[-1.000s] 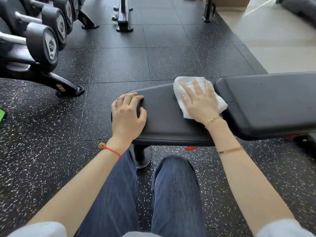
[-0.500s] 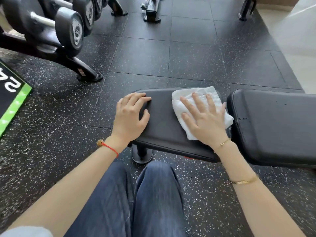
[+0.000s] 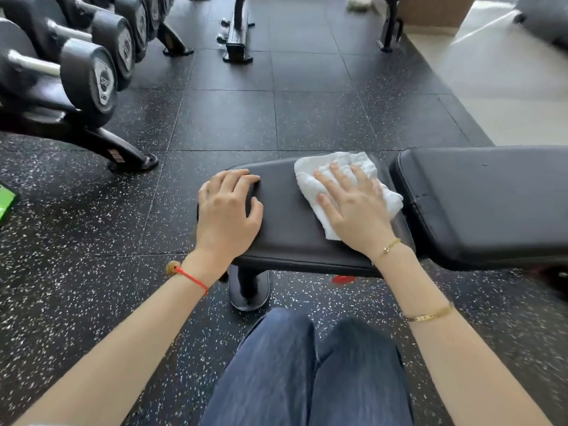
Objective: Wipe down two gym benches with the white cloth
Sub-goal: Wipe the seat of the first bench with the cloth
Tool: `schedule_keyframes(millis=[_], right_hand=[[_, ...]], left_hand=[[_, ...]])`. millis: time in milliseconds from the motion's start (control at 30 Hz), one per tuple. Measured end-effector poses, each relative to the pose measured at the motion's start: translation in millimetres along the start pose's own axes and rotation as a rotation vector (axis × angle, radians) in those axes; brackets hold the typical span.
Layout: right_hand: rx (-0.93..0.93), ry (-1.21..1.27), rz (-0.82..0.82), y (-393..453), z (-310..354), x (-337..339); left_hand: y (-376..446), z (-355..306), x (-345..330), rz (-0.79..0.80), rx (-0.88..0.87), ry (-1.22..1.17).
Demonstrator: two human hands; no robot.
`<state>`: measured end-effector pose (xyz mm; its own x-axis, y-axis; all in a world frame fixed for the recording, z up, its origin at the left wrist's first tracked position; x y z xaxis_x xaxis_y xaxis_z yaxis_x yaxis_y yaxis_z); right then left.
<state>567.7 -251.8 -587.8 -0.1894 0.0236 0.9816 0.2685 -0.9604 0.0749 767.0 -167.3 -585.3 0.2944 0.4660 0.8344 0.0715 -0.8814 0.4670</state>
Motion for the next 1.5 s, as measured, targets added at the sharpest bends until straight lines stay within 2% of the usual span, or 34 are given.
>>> schedule_keyframes(millis=[200,400,567,700,800,867,1033,1133,1233,1367,1500], right_hand=[[-0.076,0.03,0.08,12.0,-3.2,-1.4],[-0.162,-0.046,0.072,33.2,3.0,-1.5],[-0.08,-0.022,0.005,-2.5,6.8,3.1],[-0.003,-0.04,-0.073,-34.3,-6.9,12.9],[0.026,-0.056,-0.068,-34.6,-18.8,20.2],[0.024,-0.077,-0.088,-30.4,-34.1,30.0],[-0.031,-0.128,-0.26,-24.1,-107.2,73.9],[-0.059,-0.225,-0.136,-16.5,-136.4,63.3],[-0.096,-0.187,0.0,-7.5,-156.5,40.8],[-0.037,-0.106,0.065,23.3,-167.7,36.7],[0.052,-0.185,0.078,45.0,-163.9,38.3]], left_hand=[[2.4,-4.1,-0.2,0.069,-0.009,0.028],[6.7,-16.1,-3.7,0.122,0.019,0.007],[6.9,-47.0,-17.4,0.171,-0.007,-0.049],[5.8,-75.1,-24.1,0.149,-0.057,-0.079],[9.6,-99.5,-31.2,0.142,-0.045,-0.091],[13.9,-117.1,-39.1,0.151,-0.047,-0.096],[29.4,-164.3,-62.9,0.176,-0.079,-0.091],[38.6,-185.9,-78.2,0.189,-0.072,-0.085],[46.0,-200.7,-96.0,0.221,-0.041,-0.056],[48.1,-204.8,-105.8,0.21,-0.008,0.059],[49.0,-202.4,-103.3,0.162,0.007,0.097]])
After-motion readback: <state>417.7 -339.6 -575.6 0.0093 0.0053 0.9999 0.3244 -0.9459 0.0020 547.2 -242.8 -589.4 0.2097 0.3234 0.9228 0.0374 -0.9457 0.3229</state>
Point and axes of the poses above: each hand's wrist, its own y-axis towards the middle knuckle, its own x-axis out of the back of the hand, z = x × y, the point moved 6 cm from there along y, towards the middle knuckle, and after that the axes turned 13 degrees about -x, right-handed, at the moved point
